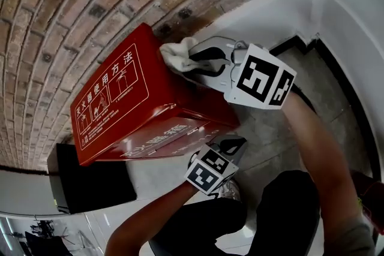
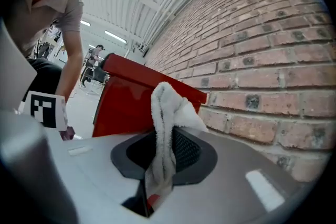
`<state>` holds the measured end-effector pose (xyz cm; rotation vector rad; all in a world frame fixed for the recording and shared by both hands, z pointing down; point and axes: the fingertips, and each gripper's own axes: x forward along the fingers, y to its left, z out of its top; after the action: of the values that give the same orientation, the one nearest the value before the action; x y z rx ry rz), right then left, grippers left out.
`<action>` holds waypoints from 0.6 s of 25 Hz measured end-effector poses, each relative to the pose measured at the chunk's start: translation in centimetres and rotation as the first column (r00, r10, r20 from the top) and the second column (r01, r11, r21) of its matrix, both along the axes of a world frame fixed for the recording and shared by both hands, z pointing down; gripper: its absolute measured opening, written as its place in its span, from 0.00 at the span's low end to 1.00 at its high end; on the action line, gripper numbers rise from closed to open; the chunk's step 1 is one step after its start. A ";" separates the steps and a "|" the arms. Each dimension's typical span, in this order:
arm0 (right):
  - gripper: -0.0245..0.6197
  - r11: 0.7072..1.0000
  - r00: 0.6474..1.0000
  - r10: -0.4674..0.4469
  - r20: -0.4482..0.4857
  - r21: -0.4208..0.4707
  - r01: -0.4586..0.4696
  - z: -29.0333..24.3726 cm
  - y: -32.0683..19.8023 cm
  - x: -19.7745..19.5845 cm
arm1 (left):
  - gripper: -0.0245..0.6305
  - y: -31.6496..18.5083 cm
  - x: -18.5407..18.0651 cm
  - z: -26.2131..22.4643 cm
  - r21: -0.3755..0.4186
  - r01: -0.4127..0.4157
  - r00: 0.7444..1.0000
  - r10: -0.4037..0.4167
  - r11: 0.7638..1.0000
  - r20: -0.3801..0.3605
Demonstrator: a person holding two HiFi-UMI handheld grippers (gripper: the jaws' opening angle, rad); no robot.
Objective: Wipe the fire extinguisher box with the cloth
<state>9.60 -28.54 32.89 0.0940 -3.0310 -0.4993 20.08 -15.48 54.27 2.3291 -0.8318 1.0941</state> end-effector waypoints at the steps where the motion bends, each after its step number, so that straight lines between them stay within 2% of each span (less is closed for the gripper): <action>1: 0.17 1.000 1.000 0.004 -0.004 -0.009 -0.004 0.0 -0.7 -0.4 | 0.04 -0.1 -0.1 -0.1 0.001 -0.001 1.000 0.001 1.000 0.003; 6: 0.17 0.999 0.999 0.036 -0.024 -0.007 -0.036 -0.3 -4.0 -2.3 | 0.04 -0.6 0.1 -1.3 0.032 -0.022 1.000 0.022 0.999 0.005; 9: 0.17 0.997 0.997 0.071 -0.022 -0.034 -0.071 -0.2 -5.7 -3.3 | 0.04 -1.0 -0.1 -1.9 0.044 -0.030 1.000 0.029 0.999 0.009; 15: 0.18 0.972 0.976 0.216 -0.011 -0.096 -0.216 -0.4 -9.4 -4.2 | 0.04 -2.9 0.9 -3.8 0.088 -0.085 0.996 0.086 0.993 -0.014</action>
<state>5.36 -37.89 32.44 0.4128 -2.9878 -0.3332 20.93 -18.39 50.46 2.4634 -0.7945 1.0912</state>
